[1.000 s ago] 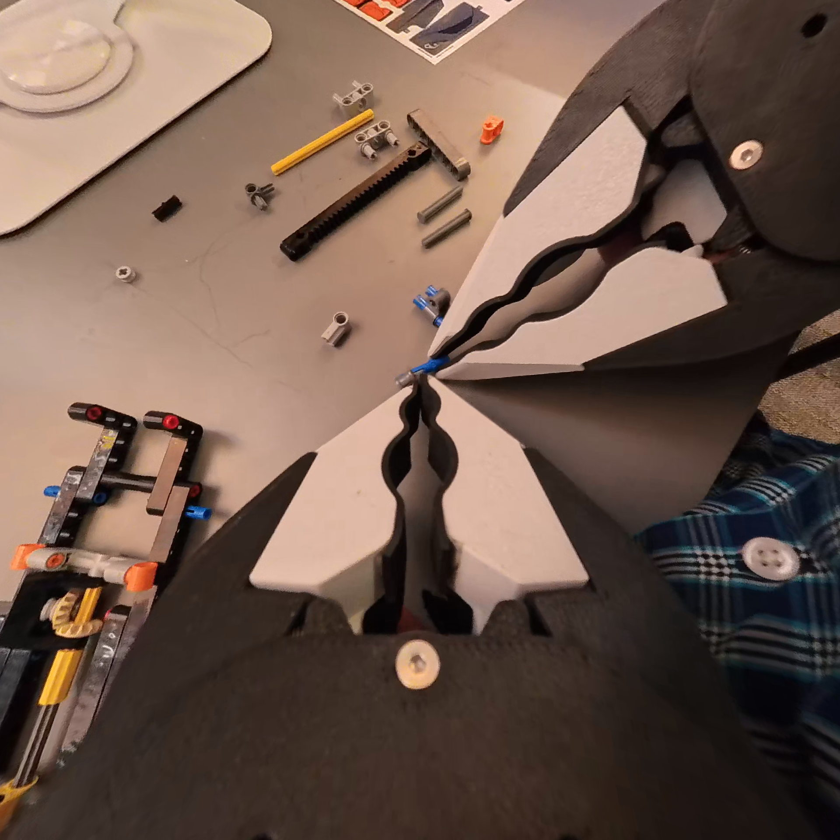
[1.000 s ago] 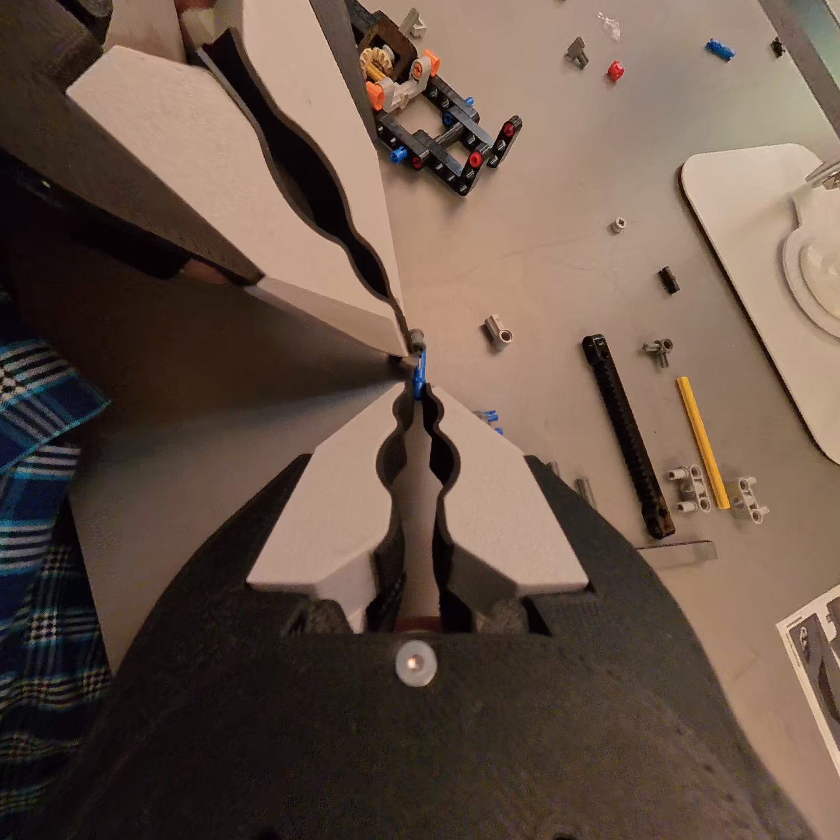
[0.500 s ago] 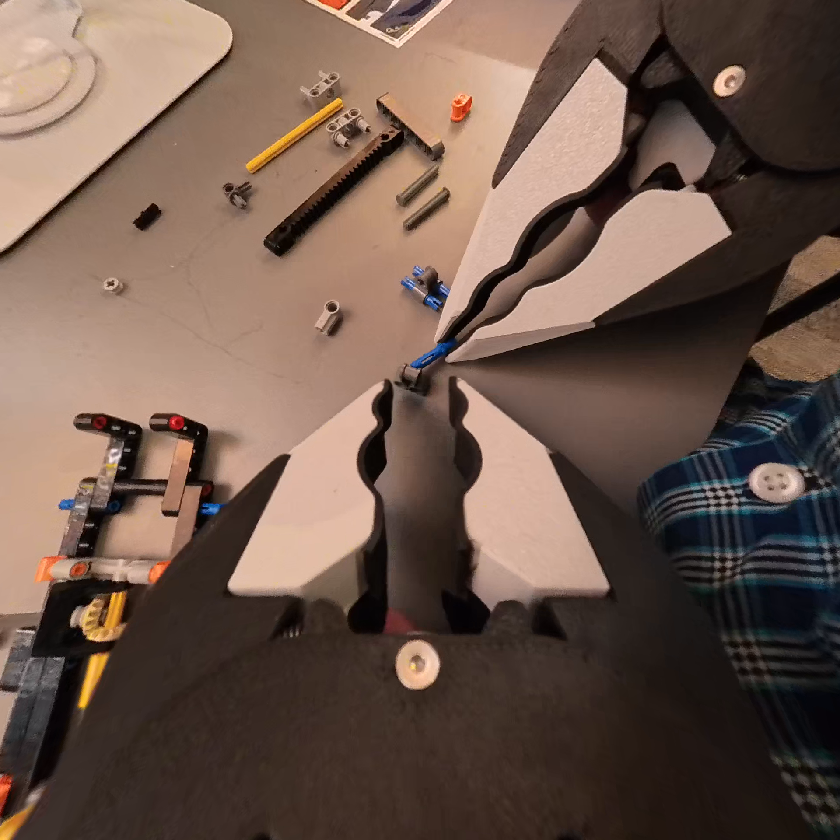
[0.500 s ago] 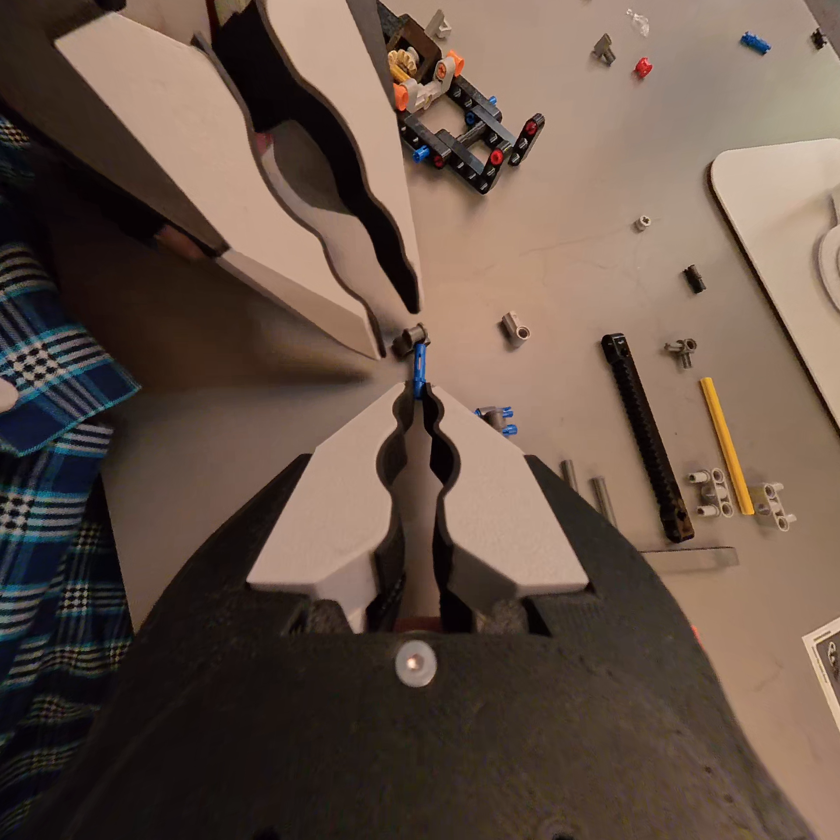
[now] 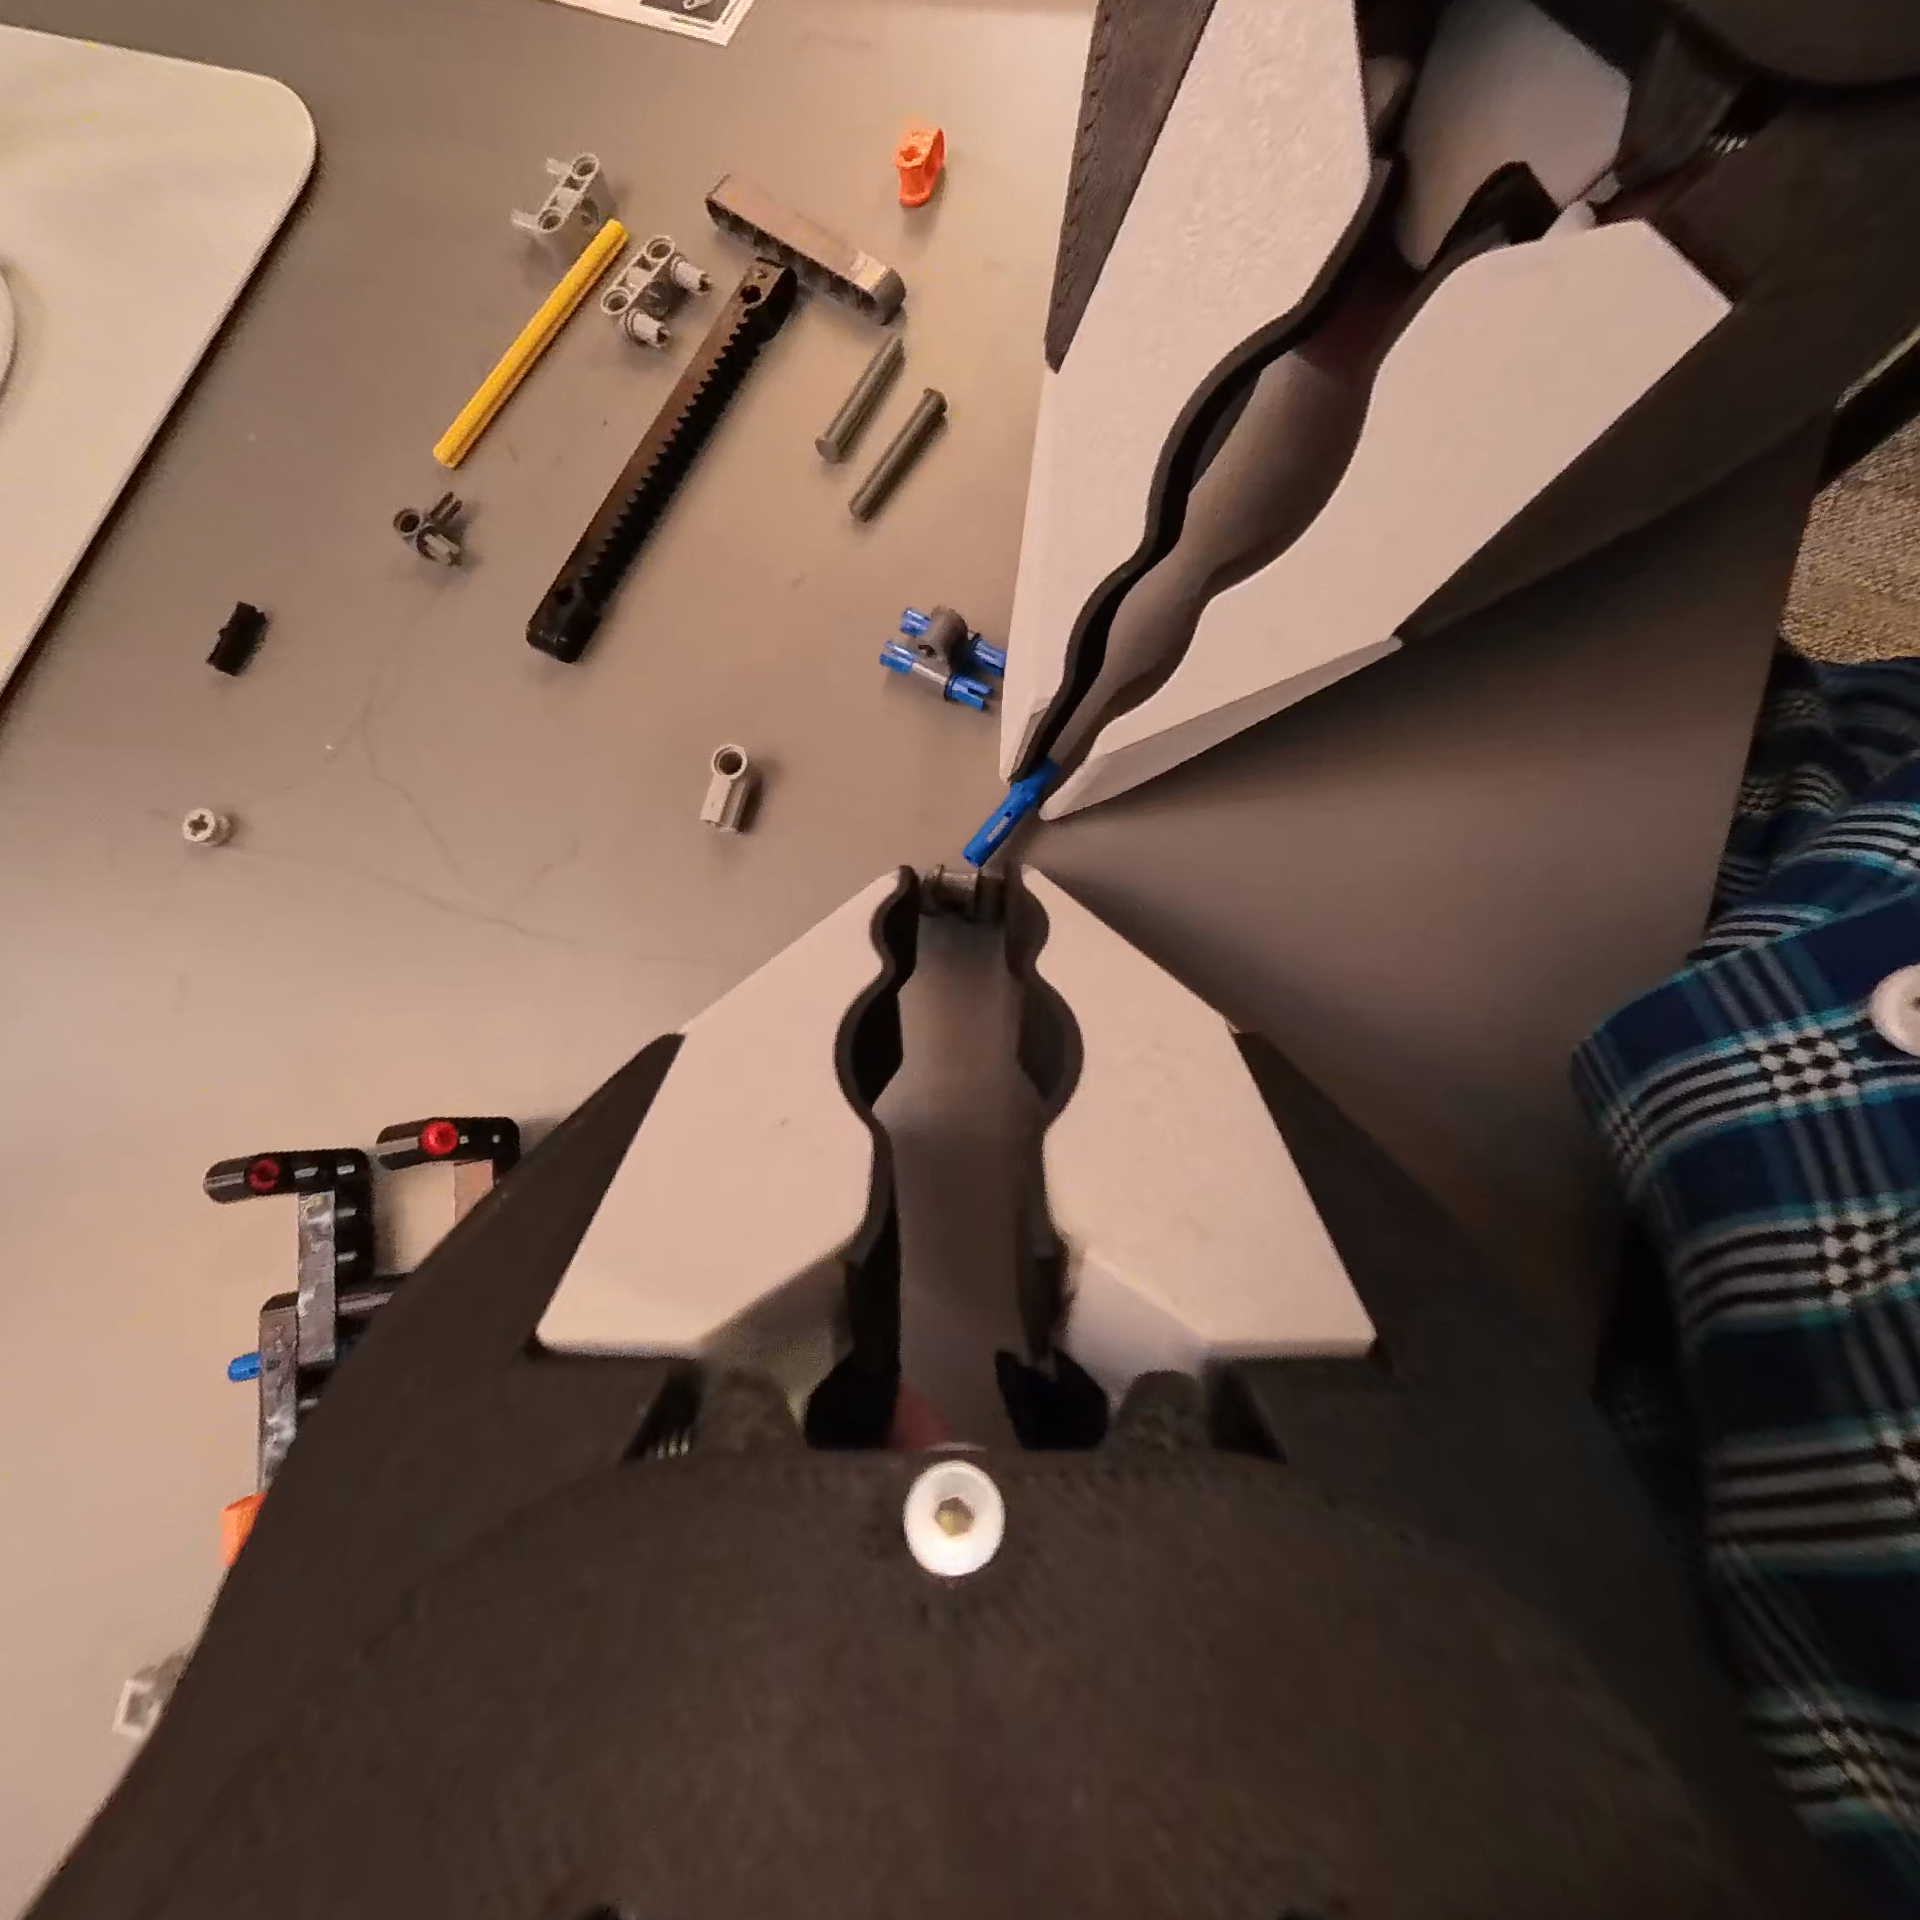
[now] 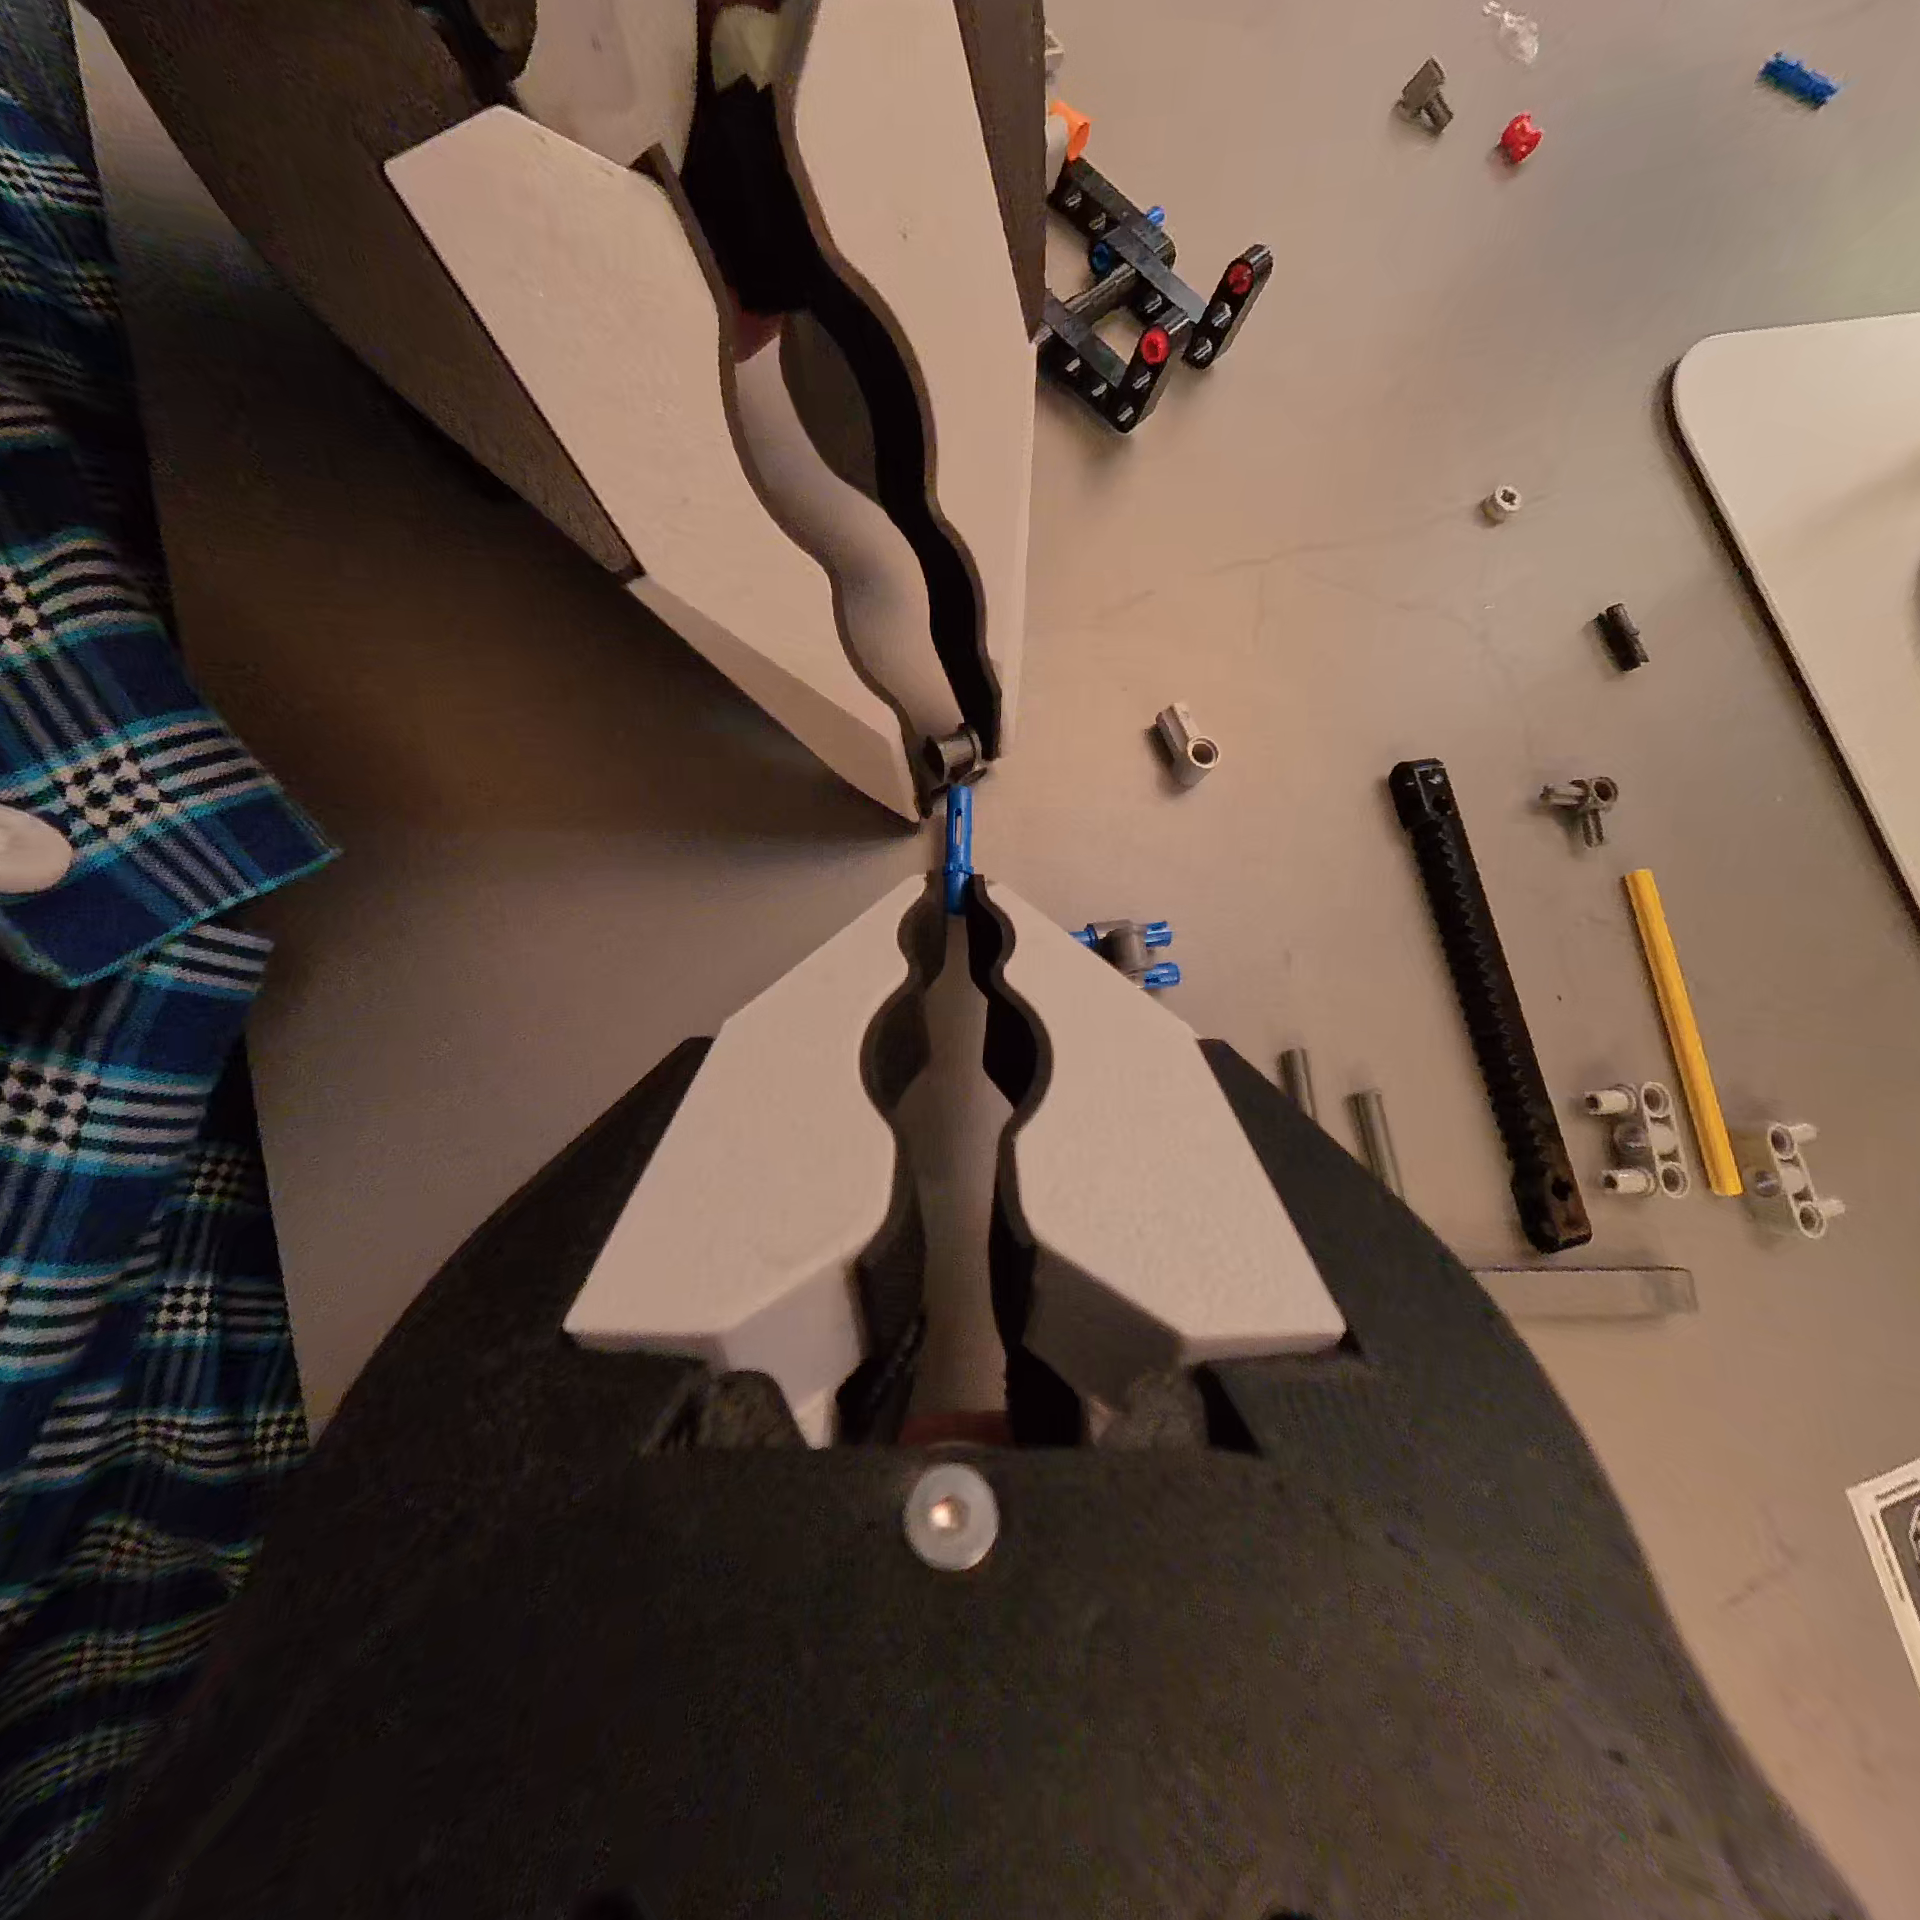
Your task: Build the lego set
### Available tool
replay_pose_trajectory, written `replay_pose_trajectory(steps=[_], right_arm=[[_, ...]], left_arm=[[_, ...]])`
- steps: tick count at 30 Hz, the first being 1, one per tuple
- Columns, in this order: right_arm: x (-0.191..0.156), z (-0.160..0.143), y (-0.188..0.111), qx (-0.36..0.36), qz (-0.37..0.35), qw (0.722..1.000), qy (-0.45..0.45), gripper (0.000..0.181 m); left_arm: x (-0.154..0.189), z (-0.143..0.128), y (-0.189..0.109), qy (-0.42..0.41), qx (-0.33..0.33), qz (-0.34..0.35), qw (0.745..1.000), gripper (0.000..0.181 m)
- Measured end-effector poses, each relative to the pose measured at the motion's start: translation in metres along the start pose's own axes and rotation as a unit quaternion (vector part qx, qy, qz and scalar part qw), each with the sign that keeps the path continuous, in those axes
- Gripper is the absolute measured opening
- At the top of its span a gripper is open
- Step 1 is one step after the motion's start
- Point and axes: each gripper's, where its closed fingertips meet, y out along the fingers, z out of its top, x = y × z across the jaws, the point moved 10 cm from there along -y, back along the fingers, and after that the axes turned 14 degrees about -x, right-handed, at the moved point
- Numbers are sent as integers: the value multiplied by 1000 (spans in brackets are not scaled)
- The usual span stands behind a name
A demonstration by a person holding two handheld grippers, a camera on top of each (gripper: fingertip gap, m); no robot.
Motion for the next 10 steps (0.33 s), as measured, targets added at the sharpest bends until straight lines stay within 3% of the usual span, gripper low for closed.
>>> replay_pose_trajectory(steps=[10], right_arm=[[2, -1, -1, 8, 18, 999, -30, 1]], left_arm=[[8, -5, -3, 34, 25, -6, 999, 14]])
